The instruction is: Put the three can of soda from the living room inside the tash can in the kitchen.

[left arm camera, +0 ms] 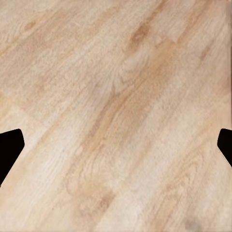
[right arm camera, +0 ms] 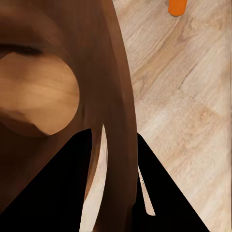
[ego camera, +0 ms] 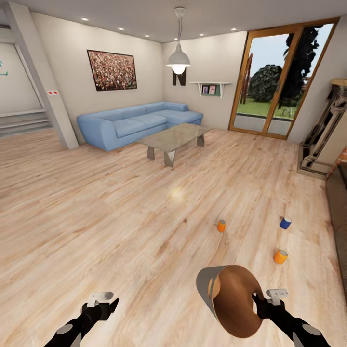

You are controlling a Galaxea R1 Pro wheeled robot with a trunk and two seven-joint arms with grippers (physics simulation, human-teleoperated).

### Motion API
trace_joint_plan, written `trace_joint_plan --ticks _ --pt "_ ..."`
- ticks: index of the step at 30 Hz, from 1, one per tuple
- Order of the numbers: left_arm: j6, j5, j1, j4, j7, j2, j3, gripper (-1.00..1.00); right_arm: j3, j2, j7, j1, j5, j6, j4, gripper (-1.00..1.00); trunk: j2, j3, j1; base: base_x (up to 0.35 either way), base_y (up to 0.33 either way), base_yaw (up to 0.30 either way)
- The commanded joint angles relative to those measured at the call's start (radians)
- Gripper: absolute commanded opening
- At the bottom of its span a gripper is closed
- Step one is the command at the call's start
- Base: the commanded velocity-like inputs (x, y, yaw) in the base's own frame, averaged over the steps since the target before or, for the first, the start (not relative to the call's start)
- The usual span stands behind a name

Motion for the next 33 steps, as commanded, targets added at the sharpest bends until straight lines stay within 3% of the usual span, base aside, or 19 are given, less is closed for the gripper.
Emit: trace_joint_plan --ticks 1,2,12,20,33 --pt "0.0 0.0 0.0 0.0 0.0 0.0 0.0 1.0 -0.007 0.0 0.013 -0.001 -0.011 0.003 -0.001 -1.0 0.0 0.001 0.0 0.236 0.03 -0.199" --pt "0.0 0.0 0.0 0.0 0.0 0.0 0.0 1.0 -0.021 0.0 0.014 -0.001 -0.01 0.002 -0.001 -1.0 0.0 0.002 0.0 0.237 0.012 -0.104" --pt "0.0 0.001 0.0 0.0 0.0 0.0 0.001 1.0 -0.032 0.001 0.014 -0.001 -0.009 0.002 -0.002 -1.0 0.0 0.004 0.0 0.214 0.004 -0.03" --pt "-0.001 0.005 0.0 -0.001 0.0 0.0 0.003 1.0 -0.033 0.001 0.014 0.0 -0.011 0.003 -0.001 -1.0 0.0 0.006 0.0 0.017 0.0 -0.025" --pt "0.0 0.0 0.0 0.0 -0.001 0.0 0.002 1.0 -0.035 0.001 0.014 0.0 -0.011 0.003 0.0 -1.0 0.0 0.024 0.0 0.001 0.0 -0.149"
